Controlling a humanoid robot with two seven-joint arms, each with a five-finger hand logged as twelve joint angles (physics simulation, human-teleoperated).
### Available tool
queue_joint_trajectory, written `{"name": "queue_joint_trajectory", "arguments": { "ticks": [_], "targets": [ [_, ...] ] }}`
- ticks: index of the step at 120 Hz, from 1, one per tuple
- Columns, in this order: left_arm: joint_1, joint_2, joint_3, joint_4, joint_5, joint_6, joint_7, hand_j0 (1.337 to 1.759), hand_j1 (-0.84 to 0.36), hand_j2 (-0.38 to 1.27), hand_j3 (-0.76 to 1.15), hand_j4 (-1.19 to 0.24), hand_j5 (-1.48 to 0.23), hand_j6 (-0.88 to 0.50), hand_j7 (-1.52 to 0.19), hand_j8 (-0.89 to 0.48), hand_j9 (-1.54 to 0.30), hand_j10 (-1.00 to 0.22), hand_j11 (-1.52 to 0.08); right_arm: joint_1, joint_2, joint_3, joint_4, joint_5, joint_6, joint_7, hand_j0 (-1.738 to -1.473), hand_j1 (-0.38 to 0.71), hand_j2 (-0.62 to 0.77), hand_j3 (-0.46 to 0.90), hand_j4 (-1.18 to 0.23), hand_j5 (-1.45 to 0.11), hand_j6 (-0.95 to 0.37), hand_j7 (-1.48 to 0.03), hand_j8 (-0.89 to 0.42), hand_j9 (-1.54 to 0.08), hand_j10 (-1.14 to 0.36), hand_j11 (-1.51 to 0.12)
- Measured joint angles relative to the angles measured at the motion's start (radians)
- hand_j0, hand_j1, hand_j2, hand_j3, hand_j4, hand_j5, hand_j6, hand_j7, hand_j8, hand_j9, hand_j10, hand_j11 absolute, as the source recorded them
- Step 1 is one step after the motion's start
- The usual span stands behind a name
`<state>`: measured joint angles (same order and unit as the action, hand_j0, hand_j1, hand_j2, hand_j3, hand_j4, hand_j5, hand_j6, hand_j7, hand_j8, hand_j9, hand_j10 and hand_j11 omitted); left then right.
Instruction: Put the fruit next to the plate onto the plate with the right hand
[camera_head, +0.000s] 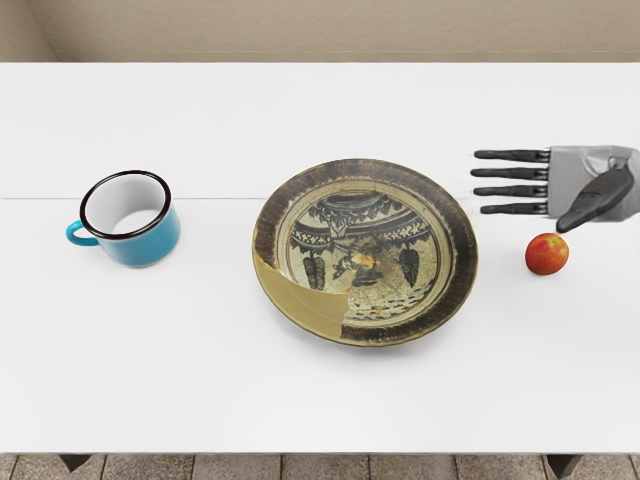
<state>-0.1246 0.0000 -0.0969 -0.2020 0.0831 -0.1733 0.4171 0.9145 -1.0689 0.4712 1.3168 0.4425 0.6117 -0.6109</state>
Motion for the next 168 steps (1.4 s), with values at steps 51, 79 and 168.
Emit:
{"name": "queue_joint_trajectory", "arguments": {
  "ticks": [51, 79, 168],
  "targets": [
    [0.026, 0.0, -0.004, 0.001, 0.0, 0.0, 0.0, 1.658, 0.34, 0.0, 0.0, -0.01, -0.01, -0.01, -0.01, -0.01, -0.01, -0.01, -0.01, 0.199, 0.006, -0.019, 0.078, -0.467, 0.0, 0.0, -1.658, -0.35, 0.0, 0.0, 0.0, 0.0, 0.0, 0.0, 0.0, 0.0, 0.0, 0.0],
    [0.037, 0.0, 0.001, 0.003, 0.0, 0.0, 0.0, 1.658, 0.34, 0.0, 0.0, -0.01, -0.01, -0.01, -0.01, -0.01, -0.01, -0.01, -0.01, 0.481, 0.083, -0.245, 0.125, -0.835, -0.158, 0.0, -1.658, -0.35, 0.0, 0.0, 0.0, 0.0, 0.0, 0.0, 0.0, 0.0, 0.0, 0.0],
    [0.052, 0.0, 0.001, 0.005, 0.0, 0.0, 0.0, 1.658, 0.34, 0.0, 0.0, -0.01, -0.01, -0.01, -0.01, -0.01, -0.01, -0.01, -0.01, 0.368, 0.081, -0.579, 0.335, -1.311, -0.595, 0.0, -1.658, -0.32, 0.0, 0.0, -0.03, -0.03, -0.03, -0.03, -0.03, -0.03, -0.03, -0.03]
  ]
}}
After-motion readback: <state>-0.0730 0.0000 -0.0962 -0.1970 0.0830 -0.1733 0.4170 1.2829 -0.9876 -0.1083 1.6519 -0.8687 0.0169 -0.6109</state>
